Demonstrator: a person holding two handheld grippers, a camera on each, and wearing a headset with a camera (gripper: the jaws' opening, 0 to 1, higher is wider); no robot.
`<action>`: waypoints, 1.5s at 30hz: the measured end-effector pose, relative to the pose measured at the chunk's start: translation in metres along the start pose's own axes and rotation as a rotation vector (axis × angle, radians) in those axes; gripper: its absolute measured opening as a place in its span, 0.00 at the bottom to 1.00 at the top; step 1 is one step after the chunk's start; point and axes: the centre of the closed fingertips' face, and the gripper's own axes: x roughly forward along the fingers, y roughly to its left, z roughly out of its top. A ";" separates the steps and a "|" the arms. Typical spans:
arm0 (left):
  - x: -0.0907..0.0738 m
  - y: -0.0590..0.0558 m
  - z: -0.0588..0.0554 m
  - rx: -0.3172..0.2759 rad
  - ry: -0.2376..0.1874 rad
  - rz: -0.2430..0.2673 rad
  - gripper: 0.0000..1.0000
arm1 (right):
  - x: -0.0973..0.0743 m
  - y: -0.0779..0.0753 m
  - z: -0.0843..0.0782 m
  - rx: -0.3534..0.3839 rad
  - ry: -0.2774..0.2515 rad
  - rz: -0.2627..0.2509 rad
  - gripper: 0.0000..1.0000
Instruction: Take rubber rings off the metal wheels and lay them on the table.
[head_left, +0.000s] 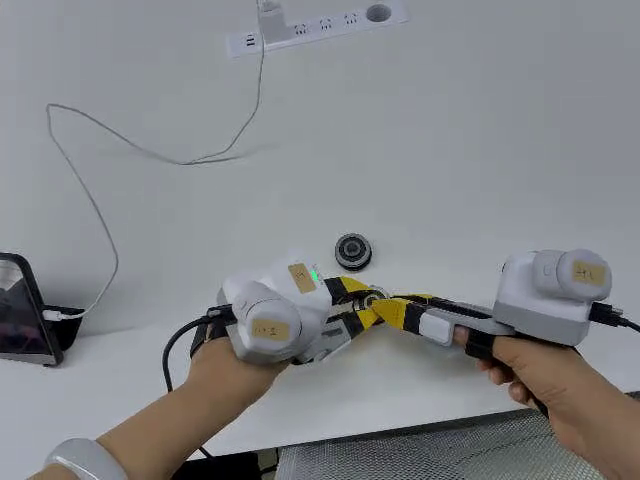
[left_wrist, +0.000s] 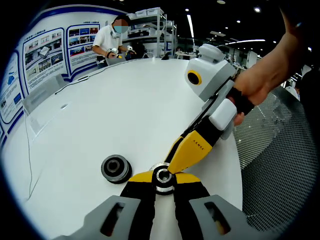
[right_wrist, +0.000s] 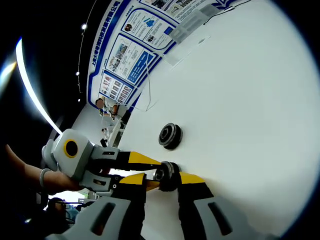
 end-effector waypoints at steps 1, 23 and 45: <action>0.000 0.000 0.000 0.000 0.000 0.000 0.13 | 0.000 0.001 0.000 0.001 0.002 0.003 0.27; 0.000 0.000 0.000 -0.003 -0.005 -0.001 0.13 | 0.002 0.000 0.000 -0.023 0.004 -0.015 0.29; -0.001 0.000 0.000 -0.009 -0.007 0.001 0.13 | 0.000 0.003 0.002 -0.002 0.008 0.001 0.29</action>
